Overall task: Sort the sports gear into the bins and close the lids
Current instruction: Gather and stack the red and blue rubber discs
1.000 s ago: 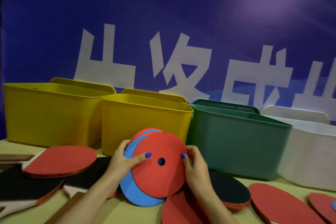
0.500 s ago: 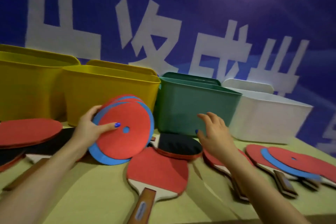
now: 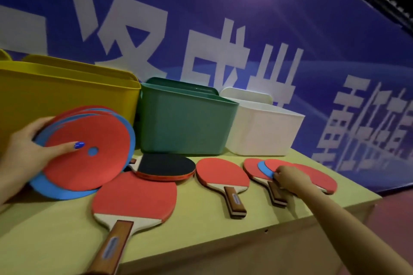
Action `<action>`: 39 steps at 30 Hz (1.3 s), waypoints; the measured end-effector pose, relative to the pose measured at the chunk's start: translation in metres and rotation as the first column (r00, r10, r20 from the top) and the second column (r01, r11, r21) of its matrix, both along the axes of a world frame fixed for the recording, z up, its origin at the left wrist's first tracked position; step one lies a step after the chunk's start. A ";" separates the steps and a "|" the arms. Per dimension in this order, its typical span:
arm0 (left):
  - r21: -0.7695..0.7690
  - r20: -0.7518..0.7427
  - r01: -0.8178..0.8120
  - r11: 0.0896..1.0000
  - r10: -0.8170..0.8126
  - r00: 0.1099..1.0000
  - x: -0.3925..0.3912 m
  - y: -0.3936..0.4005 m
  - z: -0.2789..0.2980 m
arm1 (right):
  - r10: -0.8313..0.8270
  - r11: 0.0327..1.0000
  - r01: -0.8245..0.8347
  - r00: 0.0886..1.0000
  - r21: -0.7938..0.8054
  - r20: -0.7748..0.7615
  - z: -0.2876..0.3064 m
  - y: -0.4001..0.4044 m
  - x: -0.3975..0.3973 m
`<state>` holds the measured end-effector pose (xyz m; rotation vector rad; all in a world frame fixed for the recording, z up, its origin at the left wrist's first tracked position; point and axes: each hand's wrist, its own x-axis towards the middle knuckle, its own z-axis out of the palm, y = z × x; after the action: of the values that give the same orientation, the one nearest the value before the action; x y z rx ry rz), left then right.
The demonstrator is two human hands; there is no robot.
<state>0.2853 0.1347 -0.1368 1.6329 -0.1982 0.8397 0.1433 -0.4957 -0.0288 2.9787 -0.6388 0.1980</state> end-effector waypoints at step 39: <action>0.084 -0.133 0.037 0.996 -0.025 0.991 -0.141 -0.088 0.116 | 0.034 0.997 -0.019 0.975 -0.071 0.217 0.007 -0.014 0.008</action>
<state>0.1439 0.0465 -0.0209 1.7556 -0.1681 0.7045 0.1509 -0.5096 -0.0223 2.9247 -0.5991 0.5445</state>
